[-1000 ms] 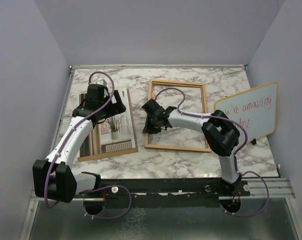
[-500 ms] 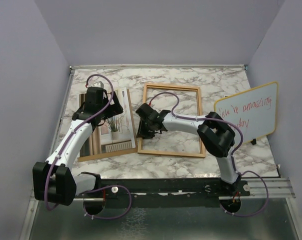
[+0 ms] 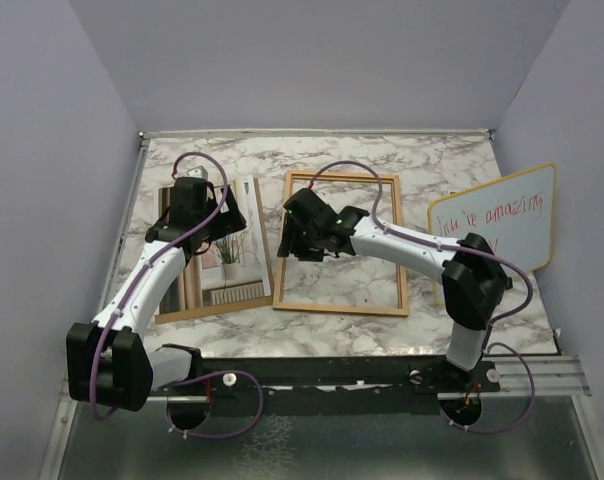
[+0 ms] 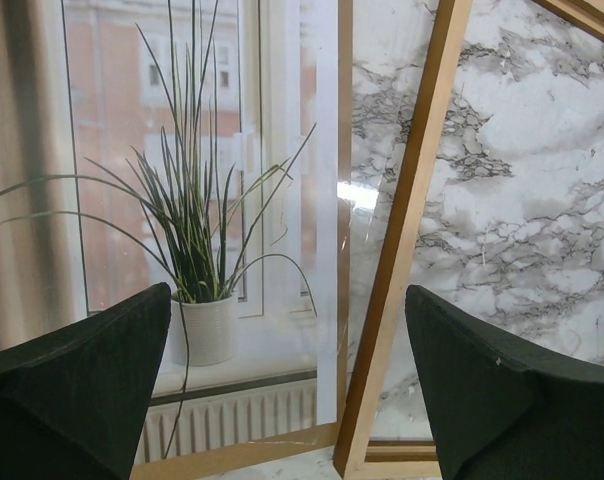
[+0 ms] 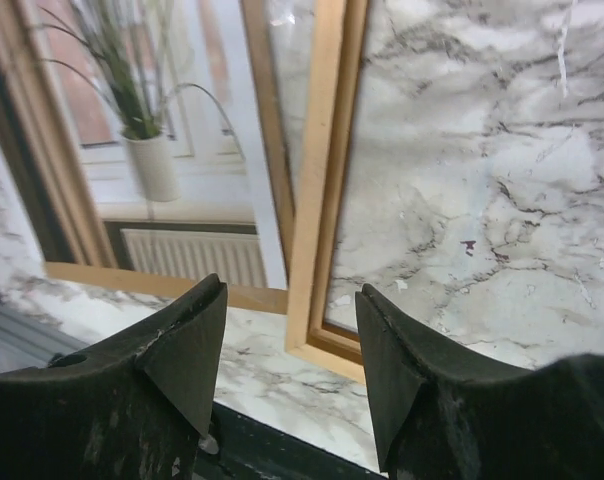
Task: Put the photo into the frame
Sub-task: Turn over the photo frame at the center of the board, then move the photo frame to the center of the board, then pick up the photo frame item at the center of the board, then move the photo frame to the center of the board.
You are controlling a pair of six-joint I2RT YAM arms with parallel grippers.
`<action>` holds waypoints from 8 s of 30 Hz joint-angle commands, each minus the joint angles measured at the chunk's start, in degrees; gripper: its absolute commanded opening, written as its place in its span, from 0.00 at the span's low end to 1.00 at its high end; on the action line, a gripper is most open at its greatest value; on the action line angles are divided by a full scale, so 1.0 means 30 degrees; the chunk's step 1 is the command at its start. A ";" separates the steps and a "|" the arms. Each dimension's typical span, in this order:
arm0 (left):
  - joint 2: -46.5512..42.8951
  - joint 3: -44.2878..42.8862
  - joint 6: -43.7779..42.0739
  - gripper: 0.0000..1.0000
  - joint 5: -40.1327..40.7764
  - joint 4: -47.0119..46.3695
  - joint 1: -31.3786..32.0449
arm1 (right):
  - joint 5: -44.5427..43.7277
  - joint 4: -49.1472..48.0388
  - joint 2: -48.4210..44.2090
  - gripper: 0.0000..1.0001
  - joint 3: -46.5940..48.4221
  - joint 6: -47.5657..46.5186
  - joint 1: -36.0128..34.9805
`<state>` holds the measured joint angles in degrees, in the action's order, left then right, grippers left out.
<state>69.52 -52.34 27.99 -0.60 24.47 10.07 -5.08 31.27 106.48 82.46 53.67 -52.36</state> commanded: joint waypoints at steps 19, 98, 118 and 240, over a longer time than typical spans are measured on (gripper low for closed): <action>0.2447 0.0553 0.3019 0.72 0.2883 -0.0671 -0.0357 | 0.5062 -0.3588 0.7286 0.42 0.6737 -0.0403 0.2403; 0.2962 0.1435 0.3634 0.73 0.3364 0.0278 -0.1247 | 0.8919 -1.5700 0.5386 0.00 0.1813 -0.1993 0.3975; 0.2721 0.0872 0.3178 0.89 0.4188 0.0926 -0.1923 | 0.3812 -0.6954 -0.0867 0.00 -0.0253 -0.4294 0.3997; 1.2634 -0.4433 -0.0072 0.01 0.2106 -0.0041 0.4577 | 0.3422 0.1771 -0.9922 0.00 0.1012 -0.5862 0.6643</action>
<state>109.10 -70.81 27.62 2.04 18.65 25.98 0.95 43.59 76.07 87.53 34.02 -32.60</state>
